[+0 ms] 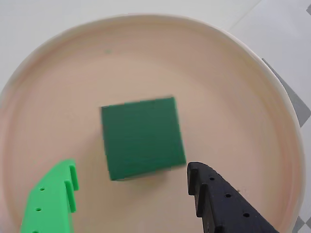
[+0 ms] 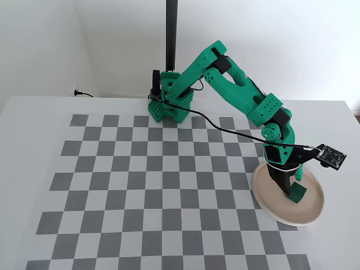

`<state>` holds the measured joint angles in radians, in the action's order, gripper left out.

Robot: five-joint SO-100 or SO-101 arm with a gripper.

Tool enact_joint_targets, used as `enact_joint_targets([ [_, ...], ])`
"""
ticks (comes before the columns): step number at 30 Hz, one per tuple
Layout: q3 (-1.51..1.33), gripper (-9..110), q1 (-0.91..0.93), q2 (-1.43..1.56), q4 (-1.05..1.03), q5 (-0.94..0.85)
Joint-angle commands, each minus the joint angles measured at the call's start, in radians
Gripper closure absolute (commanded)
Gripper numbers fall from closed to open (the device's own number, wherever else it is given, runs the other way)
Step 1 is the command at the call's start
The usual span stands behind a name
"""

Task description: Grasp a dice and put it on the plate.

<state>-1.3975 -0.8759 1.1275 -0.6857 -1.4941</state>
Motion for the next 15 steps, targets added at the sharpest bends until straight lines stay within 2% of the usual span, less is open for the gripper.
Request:
enact_joint_targets([
  [1,0.094,81,0.008,0.087,-0.006,0.003],
  [15,0.094,81,0.048,0.281,-0.100,-0.014],
])
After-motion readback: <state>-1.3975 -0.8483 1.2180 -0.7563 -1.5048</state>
